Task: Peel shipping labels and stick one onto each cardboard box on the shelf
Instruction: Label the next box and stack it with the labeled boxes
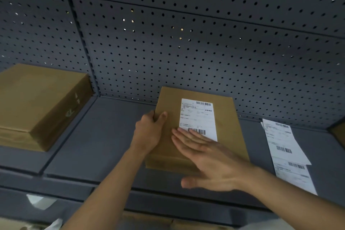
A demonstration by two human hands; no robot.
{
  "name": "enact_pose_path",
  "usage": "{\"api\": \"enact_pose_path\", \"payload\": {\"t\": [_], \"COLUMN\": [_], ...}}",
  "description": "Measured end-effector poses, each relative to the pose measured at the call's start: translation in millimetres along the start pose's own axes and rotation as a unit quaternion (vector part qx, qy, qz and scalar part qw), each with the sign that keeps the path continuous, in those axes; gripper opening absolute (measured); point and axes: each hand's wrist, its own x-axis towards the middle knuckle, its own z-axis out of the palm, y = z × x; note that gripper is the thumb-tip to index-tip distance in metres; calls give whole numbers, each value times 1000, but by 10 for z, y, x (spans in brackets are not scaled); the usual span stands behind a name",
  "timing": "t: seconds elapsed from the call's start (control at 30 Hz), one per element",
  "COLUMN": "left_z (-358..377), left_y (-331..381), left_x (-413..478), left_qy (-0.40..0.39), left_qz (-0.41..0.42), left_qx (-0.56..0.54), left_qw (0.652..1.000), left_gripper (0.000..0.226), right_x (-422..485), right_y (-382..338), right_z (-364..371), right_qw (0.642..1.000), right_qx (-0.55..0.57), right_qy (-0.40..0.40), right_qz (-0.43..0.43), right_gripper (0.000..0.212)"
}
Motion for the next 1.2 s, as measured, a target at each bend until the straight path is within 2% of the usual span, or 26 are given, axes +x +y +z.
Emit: {"api": "enact_pose_path", "payload": {"t": [0.4, 0.63, 0.8, 0.97, 1.03, 1.13, 1.2], "left_z": [-17, -8, 0, -16, -32, -79, -133], "left_y": [38, 40, 44, 80, 90, 96, 81], "left_x": [-21, -23, -25, -36, -45, -64, -100], "left_qy": [-8, -5, -6, -21, -38, -57, -63], "left_qz": [-3, -6, -11, -15, -18, -21, -35], "left_qx": [-2, 5, 15, 16, 10, 5, 2], "left_qw": [1000, 1000, 1000, 1000, 999, 998, 997], "left_gripper": [38, 38, 40, 42, 41, 31, 50], "right_x": [537, 198, -136, -189, -219, -363, -491], "right_y": [937, 671, 360, 343, 351, 460, 535], "right_z": [-155, 112, 286, 247, 242, 301, 342], "right_qw": [983, 987, 992, 989, 983, 955, 917], "right_qx": [60, 59, 25, 60, 94, 141, 190], "right_qy": [45, 71, 84, 99, 131, 201, 254], "right_qz": [169, 128, 88, 87, 91, 169, 241], "right_gripper": [91, 73, 75, 73, 72, 58, 54]}}
